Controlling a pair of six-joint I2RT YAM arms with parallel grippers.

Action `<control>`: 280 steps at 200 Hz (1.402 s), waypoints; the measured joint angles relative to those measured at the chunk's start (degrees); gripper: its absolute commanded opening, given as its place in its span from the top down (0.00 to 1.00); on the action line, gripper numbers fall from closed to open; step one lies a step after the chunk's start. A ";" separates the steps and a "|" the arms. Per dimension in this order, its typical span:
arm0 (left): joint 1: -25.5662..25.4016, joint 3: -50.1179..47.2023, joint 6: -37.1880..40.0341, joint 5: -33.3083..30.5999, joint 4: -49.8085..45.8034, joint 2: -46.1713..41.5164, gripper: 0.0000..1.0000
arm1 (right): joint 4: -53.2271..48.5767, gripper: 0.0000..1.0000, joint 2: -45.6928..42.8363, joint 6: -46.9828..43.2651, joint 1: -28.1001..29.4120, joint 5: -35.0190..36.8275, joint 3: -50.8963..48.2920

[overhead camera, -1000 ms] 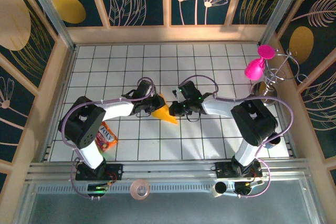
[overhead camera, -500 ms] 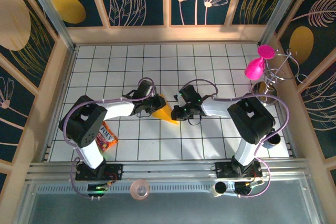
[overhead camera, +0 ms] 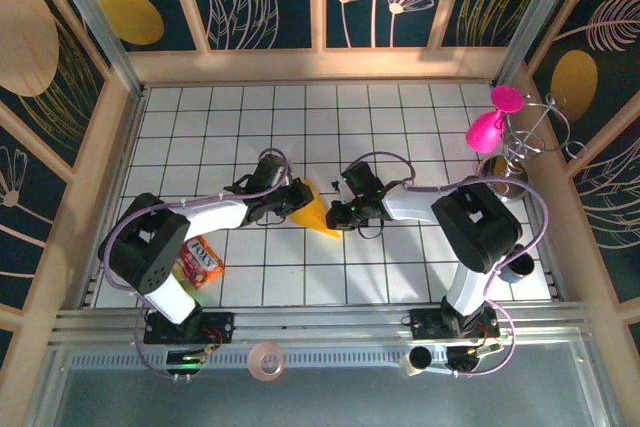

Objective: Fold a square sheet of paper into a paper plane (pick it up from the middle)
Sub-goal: Fourth fold the wing at the center of the table.

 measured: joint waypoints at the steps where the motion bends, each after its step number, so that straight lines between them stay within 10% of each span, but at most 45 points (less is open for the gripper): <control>1: -0.04 -0.04 -0.02 0.02 0.07 -0.02 0.89 | 0.00 1.00 0.00 0.00 0.00 0.00 0.00; 280: -0.59 4.20 2.91 3.69 -3.13 10.43 0.89 | 2.64 1.00 0.57 0.13 -0.52 -1.16 -1.46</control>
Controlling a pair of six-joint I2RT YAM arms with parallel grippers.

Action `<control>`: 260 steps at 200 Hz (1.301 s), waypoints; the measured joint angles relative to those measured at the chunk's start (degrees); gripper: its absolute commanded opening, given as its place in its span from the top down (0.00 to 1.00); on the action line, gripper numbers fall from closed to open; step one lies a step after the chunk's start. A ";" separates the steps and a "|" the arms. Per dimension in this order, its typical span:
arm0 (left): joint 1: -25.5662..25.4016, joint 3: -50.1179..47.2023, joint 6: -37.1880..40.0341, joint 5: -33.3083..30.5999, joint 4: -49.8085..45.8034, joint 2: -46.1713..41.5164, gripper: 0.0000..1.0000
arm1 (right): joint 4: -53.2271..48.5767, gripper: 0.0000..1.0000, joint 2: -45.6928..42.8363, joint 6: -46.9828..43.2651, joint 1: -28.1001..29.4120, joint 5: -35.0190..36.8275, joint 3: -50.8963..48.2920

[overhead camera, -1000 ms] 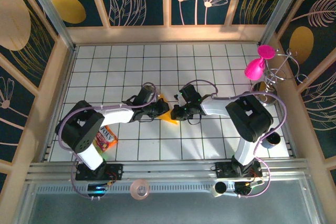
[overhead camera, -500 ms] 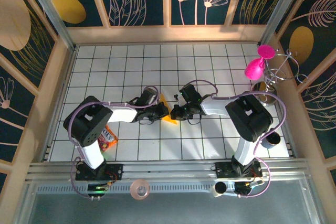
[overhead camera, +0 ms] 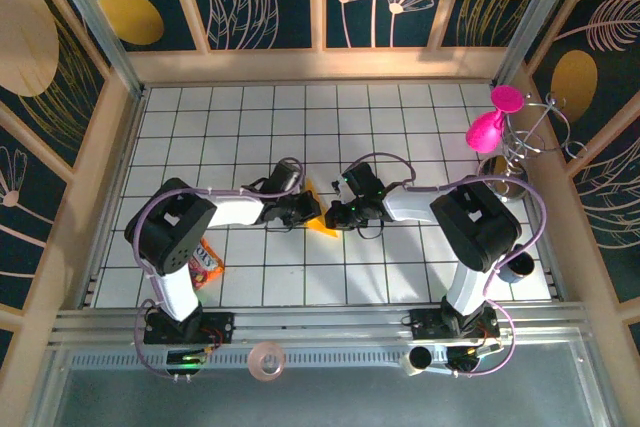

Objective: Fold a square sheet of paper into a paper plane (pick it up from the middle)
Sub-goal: Fourth fold the wing at the center of the table.

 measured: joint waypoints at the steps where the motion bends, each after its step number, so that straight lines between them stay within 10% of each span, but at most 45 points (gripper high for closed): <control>1: 0.09 0.04 0.04 0.02 0.00 0.02 0.89 | 0.02 1.00 0.00 0.02 0.00 0.00 0.00; 157: 14.53 7.54 13.77 3.63 -4.74 4.96 0.87 | 4.66 1.00 -1.09 0.09 0.00 0.35 -2.95; 260: 20.98 7.30 15.67 -6.36 -6.80 -2.78 0.81 | 4.15 0.94 -3.50 5.29 -0.24 -0.28 -2.73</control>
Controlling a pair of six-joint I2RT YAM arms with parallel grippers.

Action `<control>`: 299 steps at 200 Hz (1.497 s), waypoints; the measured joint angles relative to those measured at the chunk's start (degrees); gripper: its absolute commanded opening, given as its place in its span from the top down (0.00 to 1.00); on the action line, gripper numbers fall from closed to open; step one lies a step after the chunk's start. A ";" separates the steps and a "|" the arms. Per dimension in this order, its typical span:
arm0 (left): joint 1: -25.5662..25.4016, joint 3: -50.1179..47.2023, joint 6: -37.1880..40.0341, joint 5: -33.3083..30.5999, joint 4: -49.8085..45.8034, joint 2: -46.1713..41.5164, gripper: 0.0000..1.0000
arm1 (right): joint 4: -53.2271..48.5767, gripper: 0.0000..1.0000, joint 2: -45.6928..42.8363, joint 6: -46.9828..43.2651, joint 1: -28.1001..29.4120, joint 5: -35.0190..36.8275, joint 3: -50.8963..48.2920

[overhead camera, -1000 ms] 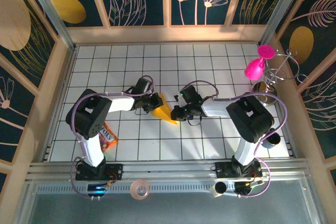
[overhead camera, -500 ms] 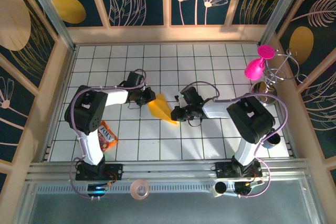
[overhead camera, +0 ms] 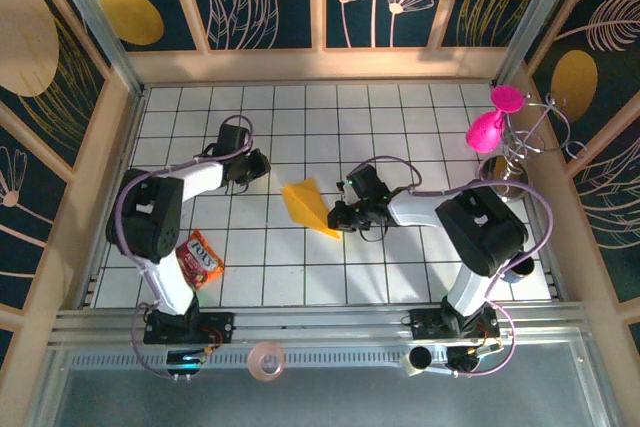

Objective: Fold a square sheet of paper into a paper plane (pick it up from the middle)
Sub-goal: Fourth fold the wing at the center of the table, then pick up the paper from the center of the table.

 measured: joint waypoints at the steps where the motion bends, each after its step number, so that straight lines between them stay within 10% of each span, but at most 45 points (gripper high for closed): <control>1: -0.07 -0.26 -0.11 0.02 0.20 -0.52 0.80 | 0.00 0.93 -0.07 0.04 -0.02 0.00 0.04; 105: -8.66 -22.45 -17.53 7.69 18.60 -11.96 0.53 | 1.36 0.65 0.48 -4.28 -3.67 2.93 6.43; 299: -8.66 -24.63 -22.12 9.29 24.13 -15.89 0.50 | 7.58 1.00 9.29 -9.53 -6.38 -8.87 10.82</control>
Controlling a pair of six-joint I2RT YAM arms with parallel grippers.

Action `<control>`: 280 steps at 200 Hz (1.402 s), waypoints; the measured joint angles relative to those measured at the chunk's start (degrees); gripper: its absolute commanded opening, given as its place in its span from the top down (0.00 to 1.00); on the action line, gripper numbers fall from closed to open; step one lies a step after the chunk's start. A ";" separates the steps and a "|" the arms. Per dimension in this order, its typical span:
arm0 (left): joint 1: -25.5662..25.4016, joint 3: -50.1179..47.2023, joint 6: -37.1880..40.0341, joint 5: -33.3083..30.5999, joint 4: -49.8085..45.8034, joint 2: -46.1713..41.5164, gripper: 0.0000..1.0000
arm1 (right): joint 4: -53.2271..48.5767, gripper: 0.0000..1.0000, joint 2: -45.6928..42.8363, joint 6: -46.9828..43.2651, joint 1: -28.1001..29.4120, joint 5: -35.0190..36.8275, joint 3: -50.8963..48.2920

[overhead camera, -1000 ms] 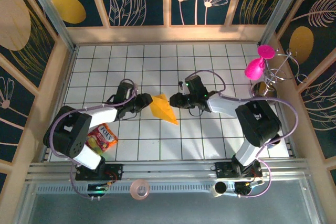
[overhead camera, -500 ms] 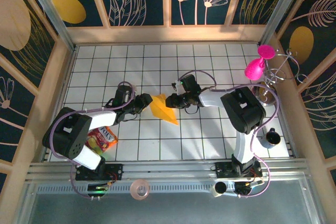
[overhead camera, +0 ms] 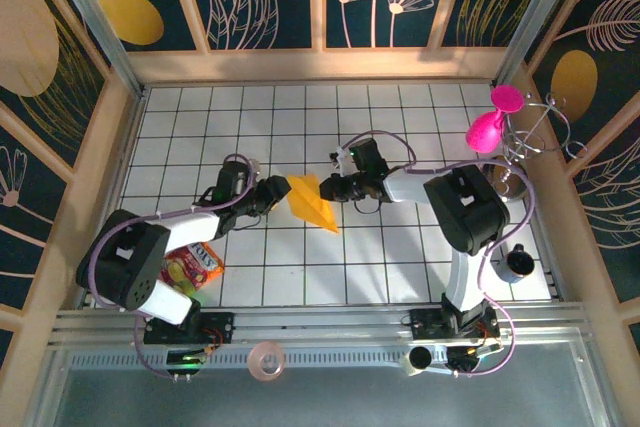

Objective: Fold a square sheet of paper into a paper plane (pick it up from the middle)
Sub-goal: Pick up the paper from the center of the table.

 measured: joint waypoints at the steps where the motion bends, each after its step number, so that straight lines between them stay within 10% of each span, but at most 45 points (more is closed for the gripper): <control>1: 0.00 0.00 0.00 0.02 0.02 -0.09 0.50 | 0.09 1.00 -0.09 0.00 -0.02 -0.04 -0.07; 106: -2.16 -5.14 -4.68 7.23 20.28 -8.17 0.41 | 21.53 1.00 -10.62 18.75 -2.67 -9.29 -3.21; 280: -4.28 -3.56 -5.33 12.15 34.47 -3.37 0.83 | 36.48 0.94 -10.95 36.06 -2.82 -15.15 -5.92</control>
